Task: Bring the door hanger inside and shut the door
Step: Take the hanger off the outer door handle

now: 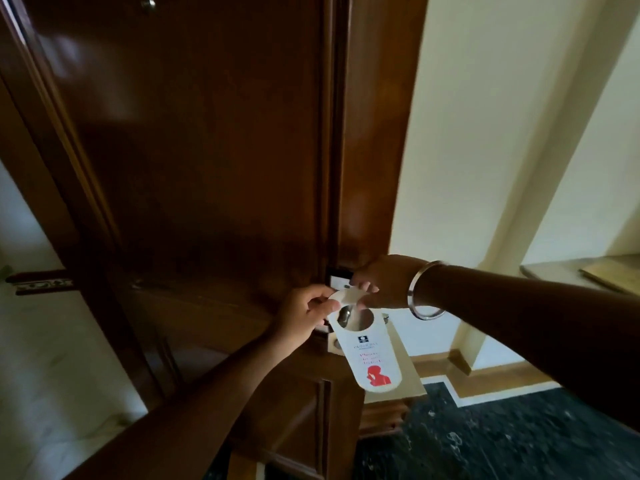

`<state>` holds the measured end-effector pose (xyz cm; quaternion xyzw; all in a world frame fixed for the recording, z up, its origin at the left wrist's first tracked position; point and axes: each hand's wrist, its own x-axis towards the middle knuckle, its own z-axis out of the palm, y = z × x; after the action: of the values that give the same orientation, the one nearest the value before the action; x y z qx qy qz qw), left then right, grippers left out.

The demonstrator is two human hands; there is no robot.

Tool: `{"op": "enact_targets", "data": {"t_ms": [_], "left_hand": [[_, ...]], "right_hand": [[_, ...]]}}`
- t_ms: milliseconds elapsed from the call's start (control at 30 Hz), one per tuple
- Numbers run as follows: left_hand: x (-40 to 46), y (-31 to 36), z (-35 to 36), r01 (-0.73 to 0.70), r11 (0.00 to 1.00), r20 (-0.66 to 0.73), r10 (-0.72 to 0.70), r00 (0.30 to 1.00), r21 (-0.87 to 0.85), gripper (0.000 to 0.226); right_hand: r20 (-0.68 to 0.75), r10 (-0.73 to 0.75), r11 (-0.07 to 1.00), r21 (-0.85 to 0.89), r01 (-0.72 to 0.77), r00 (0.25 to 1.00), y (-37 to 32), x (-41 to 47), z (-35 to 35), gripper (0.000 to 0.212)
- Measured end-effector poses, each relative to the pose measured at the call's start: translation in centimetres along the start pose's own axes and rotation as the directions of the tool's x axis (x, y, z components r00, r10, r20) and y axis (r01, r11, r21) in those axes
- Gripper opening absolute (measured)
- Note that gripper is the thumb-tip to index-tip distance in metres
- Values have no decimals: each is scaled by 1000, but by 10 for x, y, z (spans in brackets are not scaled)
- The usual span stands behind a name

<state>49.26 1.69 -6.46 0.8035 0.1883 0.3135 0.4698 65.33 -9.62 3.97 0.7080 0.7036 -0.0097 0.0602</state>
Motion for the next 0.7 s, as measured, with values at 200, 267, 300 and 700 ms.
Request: {"op": "enact_targets", "data": {"t_ms": [200,267,300,700], "left_hand": [[10,12,66,42,989,-103,-57,993,-143,7],[4,3,99,89,986,-131,-108,985,-143,6],[3,-5,123,125,980,-128,-145,981,-157,11],[70,-31,305,485,827,51,-492,869,-285,15]], "right_hand": [[-27,117,973,205,-109,993,44,-20,6,17],[-26,158,955,260,-146,987,65,-25,5,20],[-35,179,946,280,-163,983,83,-27,4,17],[-99,381,801,533,-275,919,307,-45,36,10]]}}
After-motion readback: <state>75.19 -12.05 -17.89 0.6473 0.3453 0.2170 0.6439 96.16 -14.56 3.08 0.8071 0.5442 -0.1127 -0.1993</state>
